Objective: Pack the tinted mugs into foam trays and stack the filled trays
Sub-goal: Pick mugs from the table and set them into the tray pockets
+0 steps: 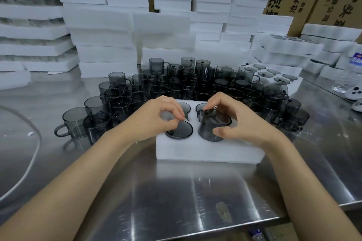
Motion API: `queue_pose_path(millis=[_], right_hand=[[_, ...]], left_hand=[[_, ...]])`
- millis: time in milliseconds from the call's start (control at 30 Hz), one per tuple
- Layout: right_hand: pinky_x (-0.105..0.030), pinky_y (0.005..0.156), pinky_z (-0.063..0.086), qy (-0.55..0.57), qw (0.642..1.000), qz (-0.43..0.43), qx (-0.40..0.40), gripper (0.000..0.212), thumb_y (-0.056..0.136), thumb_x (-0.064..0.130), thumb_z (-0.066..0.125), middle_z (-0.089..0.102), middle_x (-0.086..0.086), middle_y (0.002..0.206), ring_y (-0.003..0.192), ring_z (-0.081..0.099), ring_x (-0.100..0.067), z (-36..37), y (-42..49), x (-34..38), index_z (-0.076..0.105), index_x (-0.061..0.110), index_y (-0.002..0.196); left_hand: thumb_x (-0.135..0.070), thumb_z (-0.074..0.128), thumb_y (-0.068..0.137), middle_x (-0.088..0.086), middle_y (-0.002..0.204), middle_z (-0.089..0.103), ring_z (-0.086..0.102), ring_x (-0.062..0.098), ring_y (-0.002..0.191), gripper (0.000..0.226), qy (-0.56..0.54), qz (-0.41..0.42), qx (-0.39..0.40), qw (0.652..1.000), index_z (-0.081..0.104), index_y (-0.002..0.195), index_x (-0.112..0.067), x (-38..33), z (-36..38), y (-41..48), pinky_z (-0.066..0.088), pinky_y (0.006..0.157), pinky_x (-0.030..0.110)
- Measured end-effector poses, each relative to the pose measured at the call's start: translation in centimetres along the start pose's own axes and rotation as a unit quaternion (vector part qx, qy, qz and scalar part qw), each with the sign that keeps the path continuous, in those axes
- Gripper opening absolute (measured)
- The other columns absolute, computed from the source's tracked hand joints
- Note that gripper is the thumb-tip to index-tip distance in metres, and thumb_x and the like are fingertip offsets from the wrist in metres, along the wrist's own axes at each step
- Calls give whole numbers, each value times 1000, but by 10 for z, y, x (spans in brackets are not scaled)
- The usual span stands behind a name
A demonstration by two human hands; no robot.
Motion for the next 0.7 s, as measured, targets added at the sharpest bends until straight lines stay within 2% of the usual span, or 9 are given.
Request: queue_pose_path(millis=[67, 133, 200, 267, 333, 467, 567, 633, 700], right_hand=[[-50, 90, 46, -12, 1000, 12, 11, 42, 66, 26, 70, 56, -1, 107, 99, 55, -30, 2, 1, -3, 57, 26, 106], [-32, 90, 45, -14, 1000, 15, 17, 39, 68, 33, 71, 55, 14, 106, 101, 55, -15, 2, 2, -5, 59, 25, 105], [-20, 87, 39, 2, 1000, 9, 15, 38, 71, 44, 71, 56, 16, 104, 99, 54, -7, 1, 3, -4, 63, 22, 100], [-19, 87, 36, -8, 1000, -1, 11, 35, 75, 40, 79, 57, 14, 101, 99, 52, -7, 2, 5, -4, 66, 15, 97], [-22, 92, 35, -51, 999, -5, 16, 35, 71, 37, 78, 58, 10, 103, 103, 49, -11, 4, 6, -5, 68, 13, 95], [-23, 102, 31, -90, 995, 14, 45, 29, 63, 46, 76, 55, 15, 110, 111, 42, -8, 5, 11, -6, 70, 28, 85], [-29, 105, 32, -96, 994, 17, 50, 28, 62, 46, 78, 55, 16, 111, 114, 43, -10, 5, 12, -8, 72, 28, 83], [-27, 99, 38, -53, 999, -1, 3, 23, 69, 40, 82, 59, 13, 105, 109, 52, -12, -1, 12, -9, 75, 24, 83], [-21, 86, 43, 0, 990, -8, -139, 15, 81, 33, 73, 64, 9, 96, 97, 59, -10, -19, 8, -15, 75, 19, 82]], left_hand=[[0, 67, 81, -12, 96, 68, 57, 1, 104, 18, 0, 0, 0, 1000, 76, 81, -16, 0, 0, 0, 38, 96, 11], [-1, 67, 81, -13, 96, 68, 57, 1, 103, 18, -3, 1, -1, 1000, 76, 81, -17, 0, 0, 0, 38, 94, 10], [-1, 67, 81, -13, 96, 67, 57, 0, 102, 18, -2, 1, -2, 1000, 76, 81, -17, -1, 0, 0, 39, 94, 10], [-1, 67, 82, -13, 96, 67, 57, -1, 101, 17, 0, 1, -2, 1000, 76, 82, -16, -1, 0, 0, 39, 94, 10], [-1, 67, 82, -12, 96, 67, 57, -1, 101, 17, -1, 3, -3, 1000, 76, 82, -15, -1, 0, -1, 39, 93, 10], [1, 67, 81, -11, 96, 68, 58, 1, 101, 17, -2, 6, -5, 1000, 76, 82, -13, -1, 1, -1, 40, 92, 11], [1, 67, 81, -12, 95, 68, 58, 2, 101, 18, -4, 4, -7, 1000, 75, 81, -15, -1, 1, -1, 40, 90, 9], [1, 67, 81, -13, 94, 67, 58, 1, 100, 19, -5, 3, -7, 1000, 75, 80, -15, 0, 1, -1, 38, 88, 7], [1, 67, 82, -14, 95, 67, 58, 0, 100, 19, -6, 0, -3, 1000, 75, 80, -15, 0, 2, 0, 38, 88, 5]])
Point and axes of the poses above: each hand's wrist, its own y-axis towards the middle knuckle, its own z-axis out of the palm, x = y × z, the point moved 3 cm from there along y, towards the middle knuckle
